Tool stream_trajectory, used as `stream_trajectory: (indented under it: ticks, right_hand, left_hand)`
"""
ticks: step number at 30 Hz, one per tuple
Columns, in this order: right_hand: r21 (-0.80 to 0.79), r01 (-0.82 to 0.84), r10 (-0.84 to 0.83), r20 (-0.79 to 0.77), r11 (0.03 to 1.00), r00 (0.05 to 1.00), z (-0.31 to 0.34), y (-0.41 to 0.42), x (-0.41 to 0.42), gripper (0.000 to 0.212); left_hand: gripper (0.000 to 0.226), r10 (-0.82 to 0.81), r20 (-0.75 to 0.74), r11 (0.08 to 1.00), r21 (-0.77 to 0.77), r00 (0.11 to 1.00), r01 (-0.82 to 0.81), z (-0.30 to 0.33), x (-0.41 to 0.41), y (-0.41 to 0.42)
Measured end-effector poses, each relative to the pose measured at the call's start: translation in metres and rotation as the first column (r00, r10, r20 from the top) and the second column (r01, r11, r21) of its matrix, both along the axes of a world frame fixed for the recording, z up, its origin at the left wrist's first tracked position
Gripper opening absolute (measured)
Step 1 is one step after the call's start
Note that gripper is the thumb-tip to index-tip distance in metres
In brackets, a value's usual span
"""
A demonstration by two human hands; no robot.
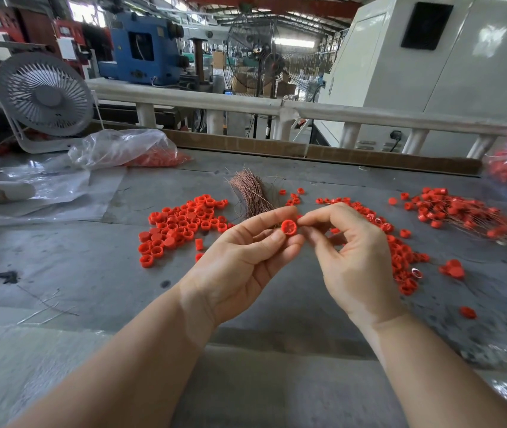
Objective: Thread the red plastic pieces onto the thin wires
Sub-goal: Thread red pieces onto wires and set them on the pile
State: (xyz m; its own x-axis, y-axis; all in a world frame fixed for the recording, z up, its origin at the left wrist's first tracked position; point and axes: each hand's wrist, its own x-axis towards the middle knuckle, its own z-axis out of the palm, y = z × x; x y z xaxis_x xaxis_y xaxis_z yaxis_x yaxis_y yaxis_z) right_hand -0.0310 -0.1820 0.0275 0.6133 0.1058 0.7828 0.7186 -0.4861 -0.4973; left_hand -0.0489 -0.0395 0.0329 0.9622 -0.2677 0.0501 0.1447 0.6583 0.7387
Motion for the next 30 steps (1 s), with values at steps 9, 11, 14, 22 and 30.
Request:
stream_trajectory:
  ticks: [9,11,14,22,30]
  right_hand:
    - [0.006,0.031,-0.031,0.005,0.999,1.000,0.0017,-0.0002,-0.0017,0.007]
    - [0.004,0.034,-0.034,0.007,0.999,0.999,0.0018,0.0001,-0.0019,0.007]
    - [-0.004,0.036,-0.037,-0.012,0.999,0.999,0.0013,0.0005,-0.0017,0.009]
    - [-0.034,0.029,-0.030,-0.021,0.999,0.999,0.0008,0.0005,-0.0016,0.006]
    - [-0.046,0.033,-0.033,-0.007,0.998,0.999,0.0000,0.0008,-0.0007,0.007]
  left_hand:
    - [0.019,0.075,-0.025,0.994,0.077,0.997,-0.073,-0.0022,-0.0004,-0.0021]
    - [0.019,0.107,-0.026,0.992,0.070,0.994,-0.105,-0.0024,0.0008,-0.0018]
    - [0.019,0.131,-0.016,0.990,0.058,0.991,-0.130,-0.0029,0.0022,-0.0015]
    - [0.020,0.103,0.003,0.993,0.051,0.995,-0.103,-0.0040,0.0029,-0.0015]
    - [0.018,0.082,0.057,0.989,0.117,0.995,-0.088,-0.0048,0.0026,-0.0014]
